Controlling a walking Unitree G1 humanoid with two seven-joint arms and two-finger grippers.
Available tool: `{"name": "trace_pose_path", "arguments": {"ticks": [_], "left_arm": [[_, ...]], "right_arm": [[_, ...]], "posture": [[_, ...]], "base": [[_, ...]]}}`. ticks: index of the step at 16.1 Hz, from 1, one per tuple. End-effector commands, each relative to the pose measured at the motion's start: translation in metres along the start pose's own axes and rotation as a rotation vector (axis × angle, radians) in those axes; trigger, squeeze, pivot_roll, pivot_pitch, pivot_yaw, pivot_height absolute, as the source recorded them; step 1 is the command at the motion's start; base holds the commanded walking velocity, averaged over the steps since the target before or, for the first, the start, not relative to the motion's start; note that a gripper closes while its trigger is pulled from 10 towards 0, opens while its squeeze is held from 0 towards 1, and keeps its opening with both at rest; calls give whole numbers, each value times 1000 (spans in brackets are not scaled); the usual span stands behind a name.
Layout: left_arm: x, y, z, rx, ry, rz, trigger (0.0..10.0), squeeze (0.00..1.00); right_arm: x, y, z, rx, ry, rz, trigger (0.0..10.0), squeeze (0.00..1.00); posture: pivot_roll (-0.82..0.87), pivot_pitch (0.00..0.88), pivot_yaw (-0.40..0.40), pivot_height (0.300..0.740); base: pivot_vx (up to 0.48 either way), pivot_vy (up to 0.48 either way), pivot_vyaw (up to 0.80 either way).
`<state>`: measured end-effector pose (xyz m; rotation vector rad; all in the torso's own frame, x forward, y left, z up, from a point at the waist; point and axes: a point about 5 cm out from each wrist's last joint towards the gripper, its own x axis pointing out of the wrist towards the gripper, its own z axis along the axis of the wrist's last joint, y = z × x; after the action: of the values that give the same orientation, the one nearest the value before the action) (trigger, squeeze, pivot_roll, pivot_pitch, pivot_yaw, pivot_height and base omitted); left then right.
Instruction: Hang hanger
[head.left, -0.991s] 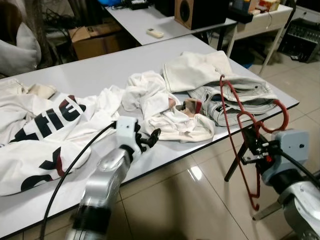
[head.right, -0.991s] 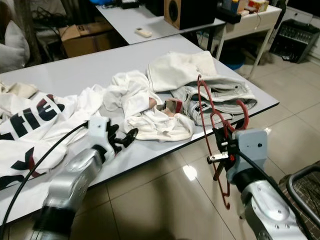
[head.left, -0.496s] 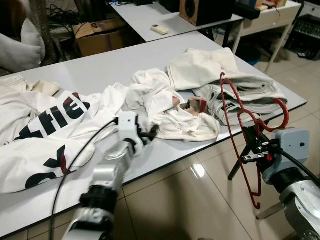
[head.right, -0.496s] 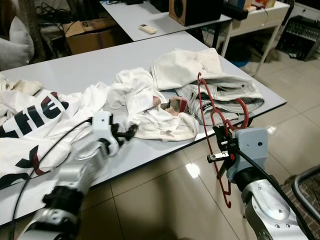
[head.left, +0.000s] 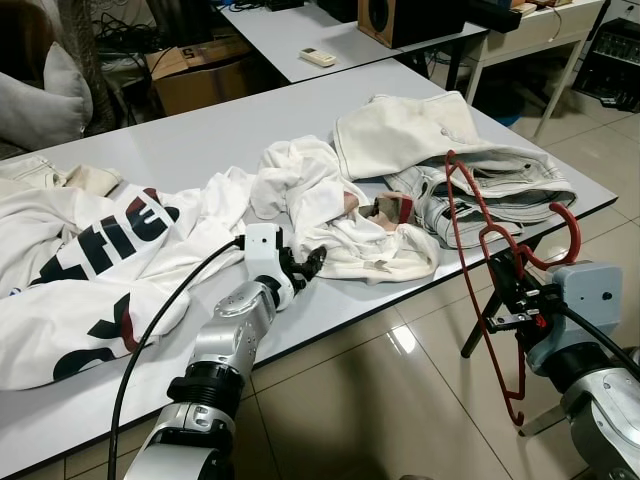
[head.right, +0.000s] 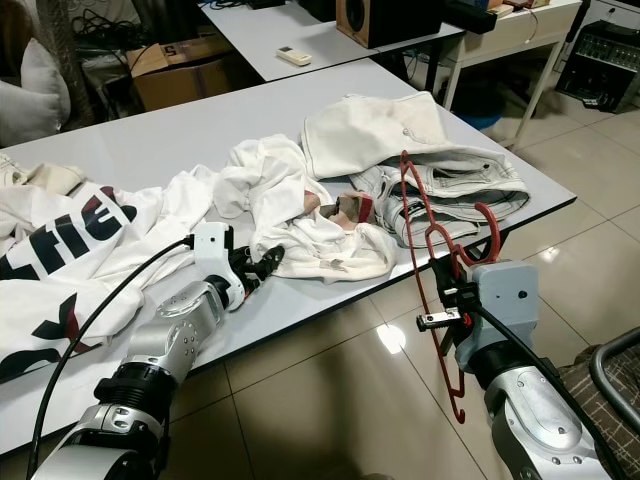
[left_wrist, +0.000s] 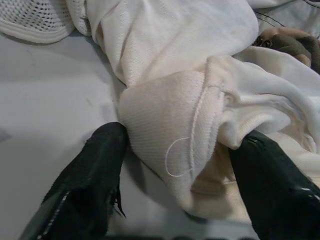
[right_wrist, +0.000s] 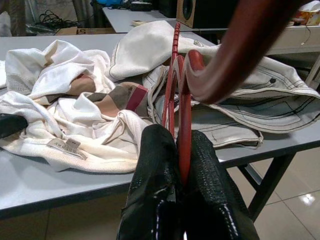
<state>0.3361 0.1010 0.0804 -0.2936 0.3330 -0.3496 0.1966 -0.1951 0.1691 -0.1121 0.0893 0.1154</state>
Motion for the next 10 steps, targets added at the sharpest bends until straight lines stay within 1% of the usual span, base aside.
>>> {"name": "trace_pose_path", "arguments": {"ticks": [1, 6, 10], "left_arm": [[1, 2, -4, 0, 17, 4, 0, 0], [3, 2, -6, -4, 8, 10, 0, 0], [4, 1, -2, 37, -21, 5, 0, 0]], "right_arm": [[-1, 1, 5, -9, -24, 0, 10000, 0], [-1, 3, 5, -25, -17, 37, 10000, 0], [-2, -1, 6, -70, -2, 140, 10000, 0]], "posture": [[-301, 59, 110, 740], [-311, 54, 105, 740], [-309, 47, 104, 740]], "base": [[0, 0, 0], [0, 0, 0], [0, 0, 0]]}}
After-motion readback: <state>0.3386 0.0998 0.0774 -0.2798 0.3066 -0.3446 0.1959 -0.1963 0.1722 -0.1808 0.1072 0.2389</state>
